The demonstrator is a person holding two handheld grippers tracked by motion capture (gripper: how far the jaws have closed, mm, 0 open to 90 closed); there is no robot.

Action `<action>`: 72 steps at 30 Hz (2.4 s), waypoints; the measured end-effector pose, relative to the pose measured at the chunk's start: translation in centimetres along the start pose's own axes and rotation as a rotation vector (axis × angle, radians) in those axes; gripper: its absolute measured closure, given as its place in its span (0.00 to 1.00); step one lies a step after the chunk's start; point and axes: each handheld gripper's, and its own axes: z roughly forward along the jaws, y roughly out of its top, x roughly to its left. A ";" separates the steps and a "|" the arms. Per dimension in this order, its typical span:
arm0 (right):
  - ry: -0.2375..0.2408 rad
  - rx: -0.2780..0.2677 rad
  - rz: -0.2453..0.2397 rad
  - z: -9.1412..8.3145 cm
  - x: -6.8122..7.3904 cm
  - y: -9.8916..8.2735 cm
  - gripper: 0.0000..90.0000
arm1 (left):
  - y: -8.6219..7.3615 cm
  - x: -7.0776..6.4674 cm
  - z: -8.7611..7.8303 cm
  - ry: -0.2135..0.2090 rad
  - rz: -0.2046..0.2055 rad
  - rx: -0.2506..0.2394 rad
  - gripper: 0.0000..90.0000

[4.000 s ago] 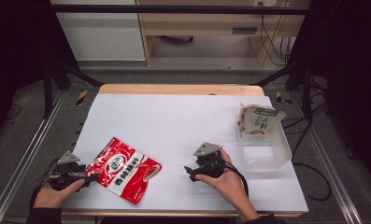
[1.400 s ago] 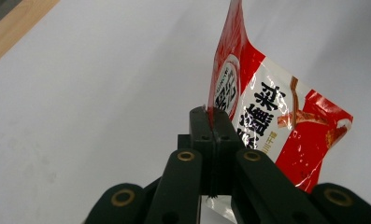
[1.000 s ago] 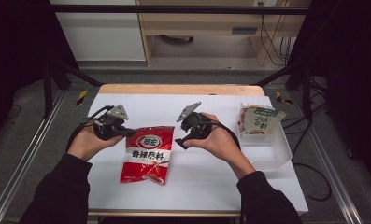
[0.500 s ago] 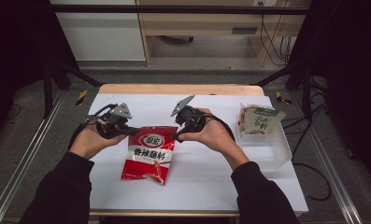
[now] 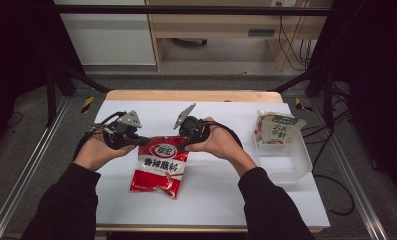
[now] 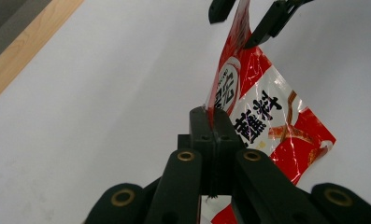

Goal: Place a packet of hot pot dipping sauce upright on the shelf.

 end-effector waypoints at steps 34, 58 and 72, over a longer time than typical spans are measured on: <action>0.039 0.058 0.009 0.5 -0.2 0.2 1.00 | -5.9 0.3 0.5 0.135 -0.213 -0.001 0.16; 0.004 0.025 -0.014 -5.2 1.5 1.7 1.00 | -10.3 -0.4 1.7 0.149 -0.291 0.066 0.13; -0.055 0.050 -0.014 -9.1 0.6 1.6 1.00 | -10.7 -0.5 1.8 0.140 -0.297 0.078 0.13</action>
